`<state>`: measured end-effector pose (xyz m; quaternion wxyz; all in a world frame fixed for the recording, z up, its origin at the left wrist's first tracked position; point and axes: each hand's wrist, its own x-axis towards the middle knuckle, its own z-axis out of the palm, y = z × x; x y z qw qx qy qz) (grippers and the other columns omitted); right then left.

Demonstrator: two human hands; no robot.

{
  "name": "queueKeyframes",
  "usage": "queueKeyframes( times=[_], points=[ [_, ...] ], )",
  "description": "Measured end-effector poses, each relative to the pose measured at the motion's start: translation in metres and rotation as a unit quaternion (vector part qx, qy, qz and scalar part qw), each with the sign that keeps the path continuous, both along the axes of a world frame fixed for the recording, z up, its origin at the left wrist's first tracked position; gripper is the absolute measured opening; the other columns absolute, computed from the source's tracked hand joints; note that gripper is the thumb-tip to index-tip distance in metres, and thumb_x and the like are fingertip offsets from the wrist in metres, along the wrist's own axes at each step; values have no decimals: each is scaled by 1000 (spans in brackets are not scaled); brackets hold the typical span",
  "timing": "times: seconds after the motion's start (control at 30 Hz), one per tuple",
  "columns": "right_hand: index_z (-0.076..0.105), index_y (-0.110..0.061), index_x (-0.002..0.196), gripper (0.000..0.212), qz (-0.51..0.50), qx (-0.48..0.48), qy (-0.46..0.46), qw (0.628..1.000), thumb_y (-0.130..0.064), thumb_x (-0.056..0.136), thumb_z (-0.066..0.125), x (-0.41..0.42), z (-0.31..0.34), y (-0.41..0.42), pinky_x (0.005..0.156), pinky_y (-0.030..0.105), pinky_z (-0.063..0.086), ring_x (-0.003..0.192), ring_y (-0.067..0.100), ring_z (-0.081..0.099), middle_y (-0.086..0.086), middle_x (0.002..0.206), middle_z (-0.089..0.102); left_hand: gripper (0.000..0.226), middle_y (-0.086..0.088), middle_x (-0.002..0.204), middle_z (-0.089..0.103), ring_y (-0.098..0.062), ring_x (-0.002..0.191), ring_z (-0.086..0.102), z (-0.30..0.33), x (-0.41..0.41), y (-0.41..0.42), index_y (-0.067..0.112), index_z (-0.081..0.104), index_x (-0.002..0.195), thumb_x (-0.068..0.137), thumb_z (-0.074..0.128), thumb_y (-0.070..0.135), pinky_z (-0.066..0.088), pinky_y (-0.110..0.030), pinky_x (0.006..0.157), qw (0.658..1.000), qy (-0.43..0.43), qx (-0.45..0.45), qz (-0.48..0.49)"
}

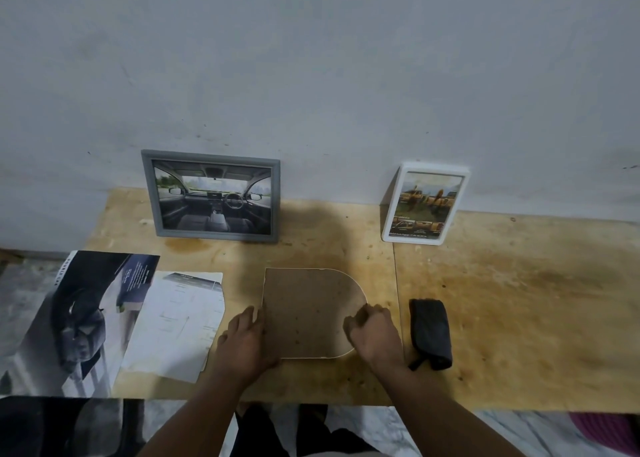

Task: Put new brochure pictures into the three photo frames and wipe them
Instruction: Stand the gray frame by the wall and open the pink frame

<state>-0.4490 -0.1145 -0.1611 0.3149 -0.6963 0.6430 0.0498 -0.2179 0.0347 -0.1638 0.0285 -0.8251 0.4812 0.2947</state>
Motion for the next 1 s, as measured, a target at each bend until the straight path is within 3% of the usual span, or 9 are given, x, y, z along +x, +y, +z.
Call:
queueKeyframes(
  times=[0.1,0.23,0.33,0.57,0.7,0.8,0.9,1.0],
  points=[
    [66,-27,89,29,-87,31,-56,994,-54,78,70,5,-5,-11,71,32,57,74,12,64,-4,96,69,113,-5,167,17,-31,151,22,1,2,-2,26,11,163,78,75,63,37,-49,116,1000,0,1,2],
    [69,-26,83,33,-97,40,-56,993,-56,73,79,2,-9,-24,64,29,54,74,12,65,-7,78,70,112,-5,167,17,-30,150,24,1,4,-3,25,12,163,79,76,62,39,-47,115,1000,-13,6,-11],
    [69,-22,79,33,-107,67,-52,991,-51,71,84,-2,-14,-28,69,36,58,77,17,67,-4,77,71,111,-5,166,19,-29,149,26,2,4,-4,25,14,162,78,76,62,39,-45,114,1000,-22,4,-18],
    [70,-15,78,32,-153,89,-102,979,-40,72,88,-6,-5,-29,61,29,46,77,14,64,-1,80,71,110,-4,159,27,-28,142,34,4,4,-4,22,21,160,75,77,63,45,-43,107,999,-34,4,-31],
    [67,-10,75,31,-173,92,-157,968,-31,73,90,-6,3,-26,66,30,49,79,18,64,2,79,70,112,-4,160,26,-28,143,33,3,5,-4,23,18,161,76,77,64,44,-44,108,999,-33,3,-33],
    [65,-9,83,23,-198,78,-230,949,-13,77,87,-11,7,-20,77,33,54,89,25,67,7,88,70,114,-4,160,24,-28,144,32,2,5,-3,21,15,162,76,76,64,45,-43,108,999,-29,0,-30],
    [70,-9,103,11,-235,111,-356,897,-6,93,71,-15,20,-17,73,24,58,94,23,71,9,98,75,116,-4,160,26,-28,143,33,0,6,-2,23,17,162,72,76,67,46,-44,106,999,-26,-12,-22],
    [71,-11,119,21,-283,130,-425,850,-14,99,65,-13,27,-30,89,40,60,102,24,73,7,108,78,112,-1,159,28,-26,142,34,1,7,-2,25,25,158,70,79,67,46,-43,106,1000,-12,-21,-15]
  ],
)
